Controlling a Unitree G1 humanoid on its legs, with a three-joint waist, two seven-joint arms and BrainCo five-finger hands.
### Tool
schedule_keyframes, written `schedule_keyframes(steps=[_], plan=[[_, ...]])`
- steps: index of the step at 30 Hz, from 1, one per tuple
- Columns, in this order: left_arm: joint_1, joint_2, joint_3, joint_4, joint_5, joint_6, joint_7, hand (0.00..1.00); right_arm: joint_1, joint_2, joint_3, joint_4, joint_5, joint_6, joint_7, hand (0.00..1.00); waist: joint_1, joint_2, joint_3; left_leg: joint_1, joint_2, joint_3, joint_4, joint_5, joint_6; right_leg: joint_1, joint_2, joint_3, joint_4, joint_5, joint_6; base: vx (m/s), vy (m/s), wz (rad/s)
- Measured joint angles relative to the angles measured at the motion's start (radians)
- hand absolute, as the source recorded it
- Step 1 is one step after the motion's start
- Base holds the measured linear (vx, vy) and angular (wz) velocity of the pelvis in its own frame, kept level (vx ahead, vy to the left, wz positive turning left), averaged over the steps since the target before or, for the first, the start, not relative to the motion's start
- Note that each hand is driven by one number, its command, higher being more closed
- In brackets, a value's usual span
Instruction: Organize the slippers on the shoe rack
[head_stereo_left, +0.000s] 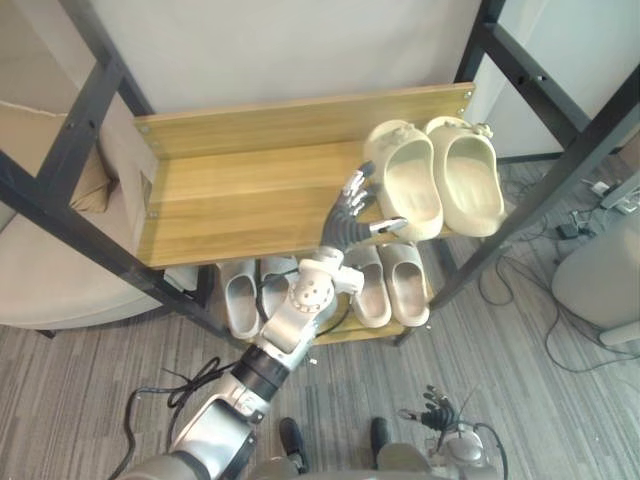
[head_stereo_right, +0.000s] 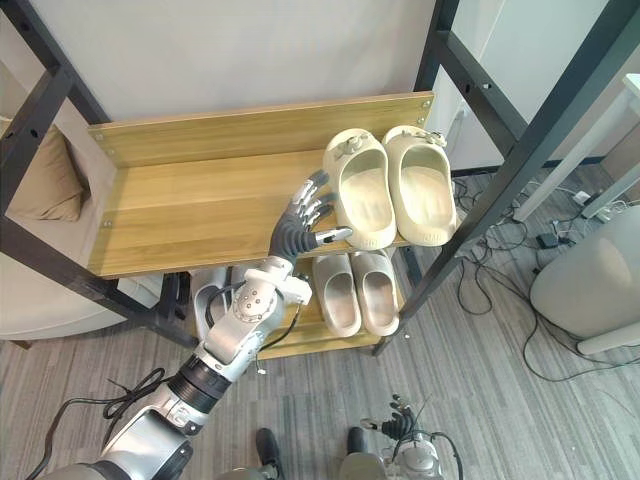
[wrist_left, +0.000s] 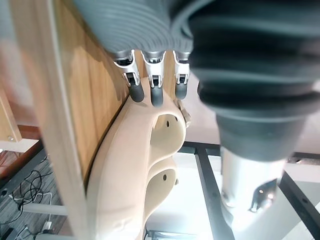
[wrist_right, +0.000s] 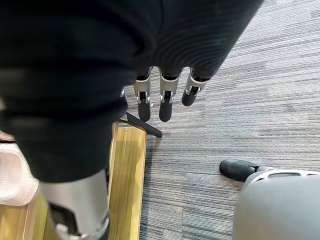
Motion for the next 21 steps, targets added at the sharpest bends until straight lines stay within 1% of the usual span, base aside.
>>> schedule_keyframes(steps=[6,9,12,16,17,19,21], plan=[[0.000,0.023,0.043,-0.002,0.005,0.001,-0.001,0.00,0.000,0.007,-0.008,0.000,0.000,-0.001,0.001,0.00,0.002,-0.001,0.001,0.001,-0.001,-0.016,0.000,0.000,0.000,0.015,0.001,-0.018,-0.011,0.000,0.000,0.00,-0.001,0.07],[0.051,0.032,0.073,-0.060,0.014,0.001,-0.006,0.00,0.000,0.011,-0.006,0.000,0.000,-0.001,0.003,0.00,0.008,-0.003,0.001,0.000,-0.002,-0.023,0.000,0.000,0.000,0.020,0.001,-0.024,-0.014,-0.001,0.001,0.00,-0.006,0.07],[0.115,0.072,0.075,-0.146,0.004,0.000,-0.011,0.00,0.000,0.011,-0.004,0.001,0.000,-0.001,0.007,0.00,0.015,-0.003,0.001,0.001,-0.003,-0.028,0.000,0.000,0.000,0.025,0.000,-0.030,-0.015,-0.003,0.002,0.00,-0.007,0.07],[0.178,0.083,0.066,-0.291,-0.046,-0.003,-0.035,0.00,0.003,0.008,-0.004,0.017,0.000,-0.003,0.015,0.00,0.034,-0.007,-0.002,-0.001,-0.008,-0.049,0.004,0.000,0.000,0.032,-0.008,-0.048,-0.009,-0.011,0.005,-0.01,0.006,0.15],[0.200,0.087,0.057,-0.341,-0.063,-0.012,-0.048,0.00,0.003,0.008,-0.004,0.026,0.000,-0.003,0.016,0.00,0.037,-0.009,-0.004,-0.001,-0.010,-0.055,0.004,0.000,0.000,0.030,-0.010,-0.052,0.003,-0.019,0.006,-0.01,0.000,0.14],[0.235,0.088,0.025,-0.411,-0.106,-0.022,-0.061,0.00,0.003,0.008,-0.003,0.036,0.000,-0.004,0.019,0.00,0.041,-0.015,-0.009,-0.001,-0.012,-0.061,0.004,-0.001,0.002,0.030,-0.012,-0.056,0.013,-0.027,0.005,0.00,-0.001,0.12],[0.279,0.089,-0.031,-0.490,-0.167,-0.026,-0.097,0.00,0.003,0.006,-0.002,0.046,0.000,-0.004,0.021,0.00,0.058,-0.022,-0.015,-0.001,-0.013,-0.065,0.005,-0.002,0.002,0.030,-0.013,-0.057,0.027,-0.035,0.006,0.02,-0.006,0.05]])
